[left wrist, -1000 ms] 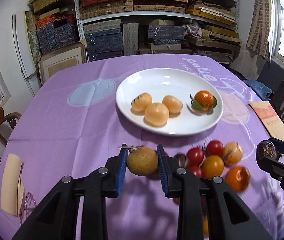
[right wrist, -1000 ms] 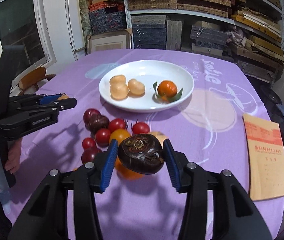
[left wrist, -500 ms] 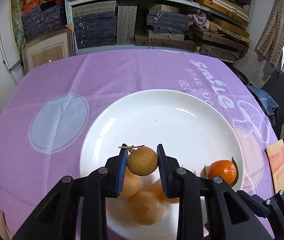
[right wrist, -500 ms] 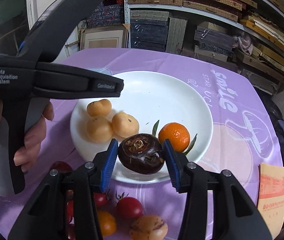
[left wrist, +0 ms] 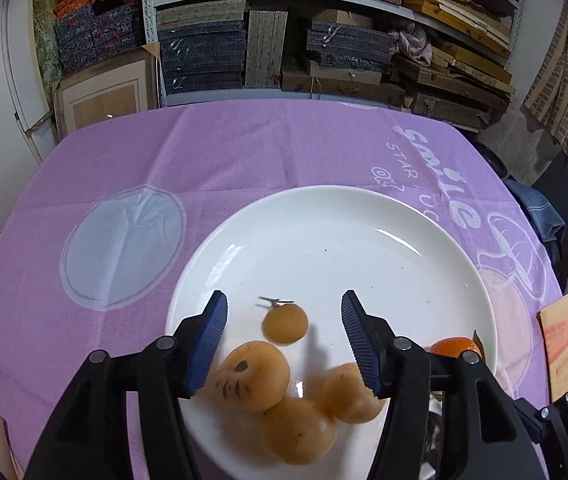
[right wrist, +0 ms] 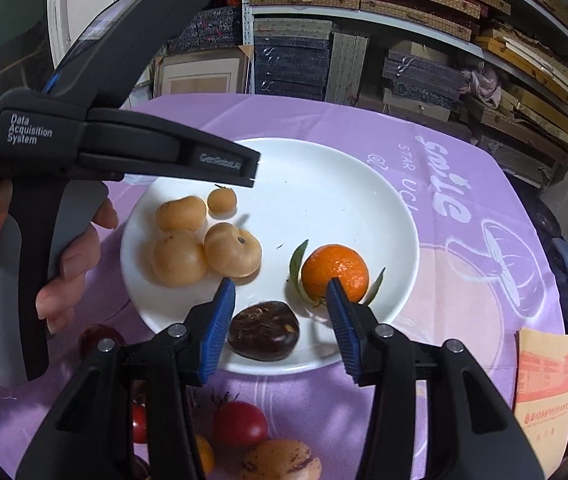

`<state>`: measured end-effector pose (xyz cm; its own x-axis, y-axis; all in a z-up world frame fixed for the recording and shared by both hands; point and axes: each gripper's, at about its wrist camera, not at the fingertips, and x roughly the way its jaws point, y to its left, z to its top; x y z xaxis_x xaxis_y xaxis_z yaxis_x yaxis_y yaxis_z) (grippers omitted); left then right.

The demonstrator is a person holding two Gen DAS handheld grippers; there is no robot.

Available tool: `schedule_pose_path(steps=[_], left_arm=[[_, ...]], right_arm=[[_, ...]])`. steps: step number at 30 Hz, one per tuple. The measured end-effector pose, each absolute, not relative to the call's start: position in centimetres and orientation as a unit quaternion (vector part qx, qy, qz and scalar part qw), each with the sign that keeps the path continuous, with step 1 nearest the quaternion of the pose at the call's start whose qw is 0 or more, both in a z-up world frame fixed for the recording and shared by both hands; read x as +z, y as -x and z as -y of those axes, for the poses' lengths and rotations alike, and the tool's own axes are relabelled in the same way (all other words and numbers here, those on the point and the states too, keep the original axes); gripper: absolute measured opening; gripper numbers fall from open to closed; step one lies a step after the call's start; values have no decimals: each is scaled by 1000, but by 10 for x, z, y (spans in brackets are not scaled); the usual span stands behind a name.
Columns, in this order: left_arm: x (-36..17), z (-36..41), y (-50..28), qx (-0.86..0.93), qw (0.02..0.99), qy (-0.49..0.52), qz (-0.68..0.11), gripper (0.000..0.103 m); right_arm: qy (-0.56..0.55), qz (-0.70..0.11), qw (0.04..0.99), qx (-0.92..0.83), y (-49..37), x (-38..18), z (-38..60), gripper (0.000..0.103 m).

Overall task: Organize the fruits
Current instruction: 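Carry both fruits over the white plate and open both tools to drop them, then move the left tool toward the yellow-orange tomato while the right tool withdraws, then grasp the yellow-orange tomato with the left tool while the right tool grasps the large tangerine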

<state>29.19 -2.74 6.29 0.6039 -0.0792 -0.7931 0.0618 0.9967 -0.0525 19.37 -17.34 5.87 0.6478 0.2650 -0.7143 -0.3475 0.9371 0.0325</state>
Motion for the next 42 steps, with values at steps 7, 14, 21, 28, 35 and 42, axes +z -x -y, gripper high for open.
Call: schedule_pose_path(steps=[7,14,21,28,35,42], left_arm=[[88,-3,-205,-13,919,-9,-394,80],[56,-9,-94,-32,908,15,-417,82],[24,38,-19,-71,906,-43,-416,83],[21,48,-13,-82,909,-32,-408,85],[16,66,-12,-108,900,-29,-420,86],[2,85,-9,-127,891,-38,-435,86]], right_arm=[[23,-305,945,117,-137,97,226,94],[-13,-279,956,89,-79,85,260,97],[-23,-271,961,56,-47,61,275,99],[-50,-281,956,63,-45,54,285,99],[-70,-289,953,63,-49,55,292,99],[-74,-287,953,60,-49,56,295,99]])
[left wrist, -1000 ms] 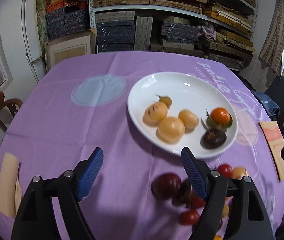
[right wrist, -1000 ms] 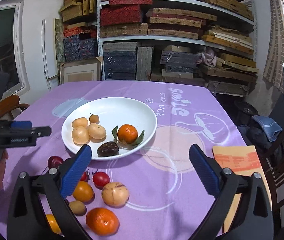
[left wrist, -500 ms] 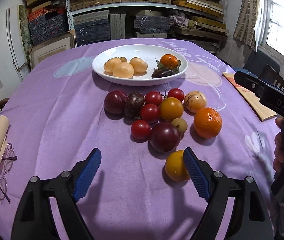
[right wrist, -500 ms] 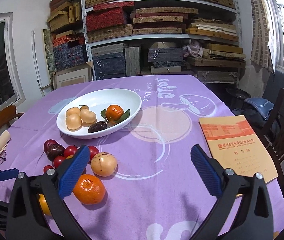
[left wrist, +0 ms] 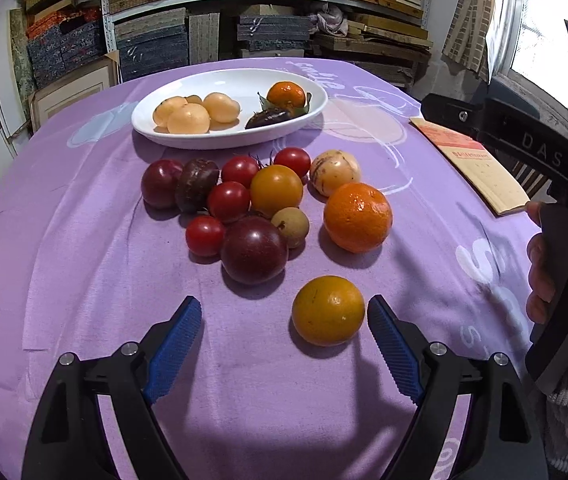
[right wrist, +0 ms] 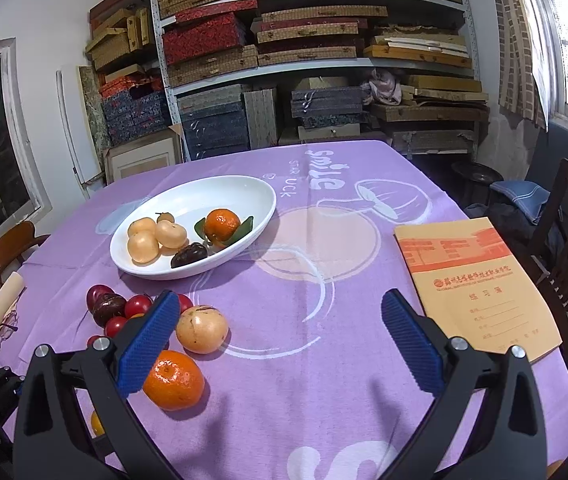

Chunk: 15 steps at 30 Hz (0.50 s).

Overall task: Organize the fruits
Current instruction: 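Grasp the yellow-orange tomato with the left tool while the right tool grasps the large tangerine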

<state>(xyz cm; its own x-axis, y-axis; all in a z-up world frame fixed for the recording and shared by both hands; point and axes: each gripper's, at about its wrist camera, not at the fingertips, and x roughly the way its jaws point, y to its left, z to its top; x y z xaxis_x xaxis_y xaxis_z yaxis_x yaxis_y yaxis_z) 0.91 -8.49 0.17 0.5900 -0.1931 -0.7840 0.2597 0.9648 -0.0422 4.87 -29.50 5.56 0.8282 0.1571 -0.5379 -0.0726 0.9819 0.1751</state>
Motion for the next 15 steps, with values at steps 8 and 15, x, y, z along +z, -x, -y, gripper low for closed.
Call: schedule_pose_path(steps=[8,15], left_arm=[[-3,100,-8,-134,894,-48,-425,86],[-12,101,-15,-140,883,-38,-446,42]], right_arm=[[-74,-286,954,54,-49,56,298,99],[-84,-287,953,51,-48,56,303,99]])
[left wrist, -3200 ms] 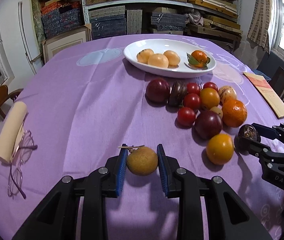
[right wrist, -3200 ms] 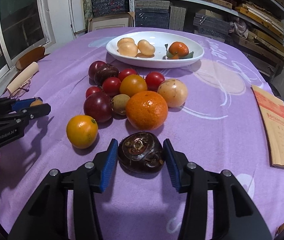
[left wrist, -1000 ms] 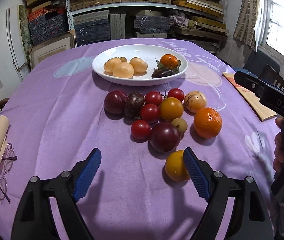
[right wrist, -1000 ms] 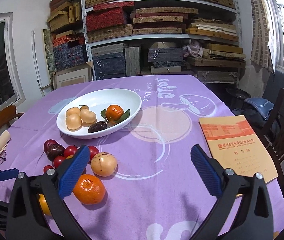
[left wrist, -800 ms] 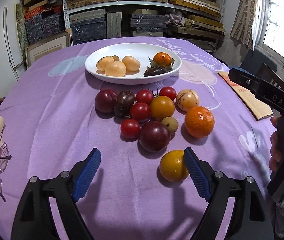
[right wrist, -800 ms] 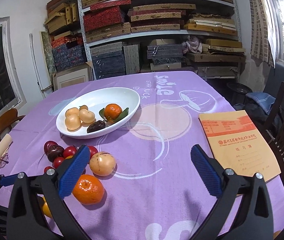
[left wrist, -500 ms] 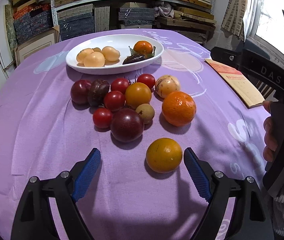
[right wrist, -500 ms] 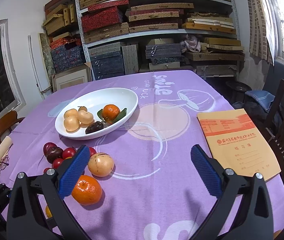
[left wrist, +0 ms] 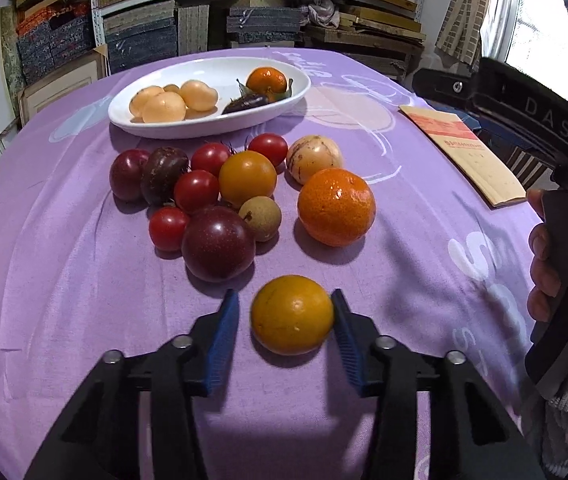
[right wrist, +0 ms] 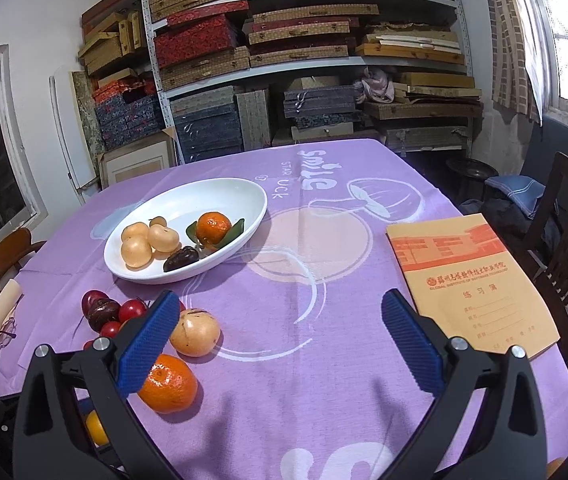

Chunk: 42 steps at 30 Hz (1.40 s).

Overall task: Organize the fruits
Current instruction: 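Grasp the yellow-orange tomato with the left tool while the right tool grasps the large tangerine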

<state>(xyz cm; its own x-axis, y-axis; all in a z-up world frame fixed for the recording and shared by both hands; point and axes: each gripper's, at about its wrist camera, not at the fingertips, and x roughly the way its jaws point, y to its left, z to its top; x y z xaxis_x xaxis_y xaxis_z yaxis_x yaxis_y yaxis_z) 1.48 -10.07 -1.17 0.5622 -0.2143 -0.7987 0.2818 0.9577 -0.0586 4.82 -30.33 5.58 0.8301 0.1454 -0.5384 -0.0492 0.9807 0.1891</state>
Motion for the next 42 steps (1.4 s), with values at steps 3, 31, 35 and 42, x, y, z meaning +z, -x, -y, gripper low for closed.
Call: schedule_pose_path(steps=[3,31,35,42], left_arm=[[-12,101,-14,-138,885,-43,-443,40],[-4,-6,-17,-34,904,26,-426,39],[-5,-7,-16,-32,904,25,-426,39],[-5,-5,-16,-30,904,19,-425,39]], right_arm=[[-83,-288,953,52,-48,56,303,99],[56,-373,914,149,-38,16,216,76],[59,-381,909,157,-40,15,213,69],[53,-392,903,169,-42,12,211,59]])
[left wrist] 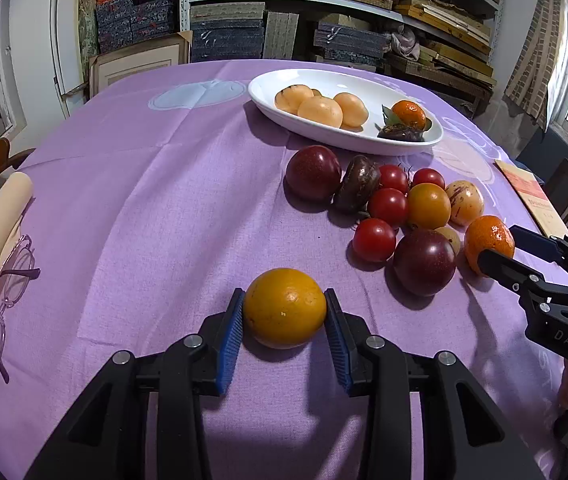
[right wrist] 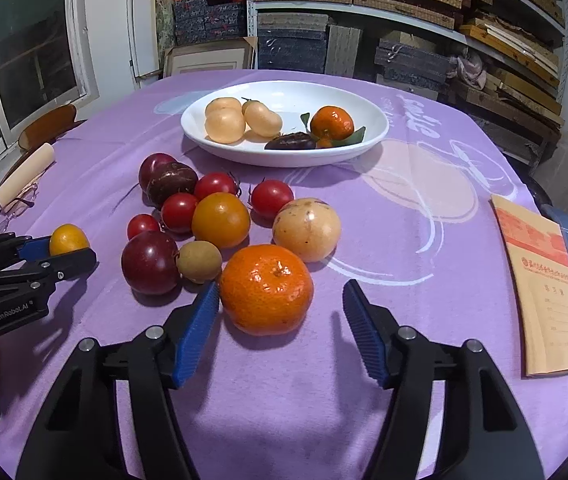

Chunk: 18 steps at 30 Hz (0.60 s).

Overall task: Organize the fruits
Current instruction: 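Grasp the yellow-orange tomato with the left tool while the right tool grasps the large tangerine, then carry both fruits into the white plate and open both tools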

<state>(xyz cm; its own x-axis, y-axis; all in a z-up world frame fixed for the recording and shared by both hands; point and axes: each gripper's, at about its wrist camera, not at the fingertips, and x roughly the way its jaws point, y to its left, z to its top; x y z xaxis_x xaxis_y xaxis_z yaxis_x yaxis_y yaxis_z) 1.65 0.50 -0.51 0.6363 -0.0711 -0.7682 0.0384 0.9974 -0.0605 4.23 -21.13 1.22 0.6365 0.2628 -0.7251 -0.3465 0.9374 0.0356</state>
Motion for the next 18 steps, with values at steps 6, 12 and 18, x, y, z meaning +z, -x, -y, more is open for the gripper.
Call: schedule_pose_path(steps=[6,12,18], left_arm=[[-5,-5,-16,-30,904,19,-425,39],[-5,-5,-16,-31,904,20,-425,39],[0,-6,-16,-27,909,17,-416,39]], right_arm=[[47,-400,898,178,-44,10,210,48],[38,-396,900,180,-44,12,213,47],[19,-388,903,181,-43,18,220,47]])
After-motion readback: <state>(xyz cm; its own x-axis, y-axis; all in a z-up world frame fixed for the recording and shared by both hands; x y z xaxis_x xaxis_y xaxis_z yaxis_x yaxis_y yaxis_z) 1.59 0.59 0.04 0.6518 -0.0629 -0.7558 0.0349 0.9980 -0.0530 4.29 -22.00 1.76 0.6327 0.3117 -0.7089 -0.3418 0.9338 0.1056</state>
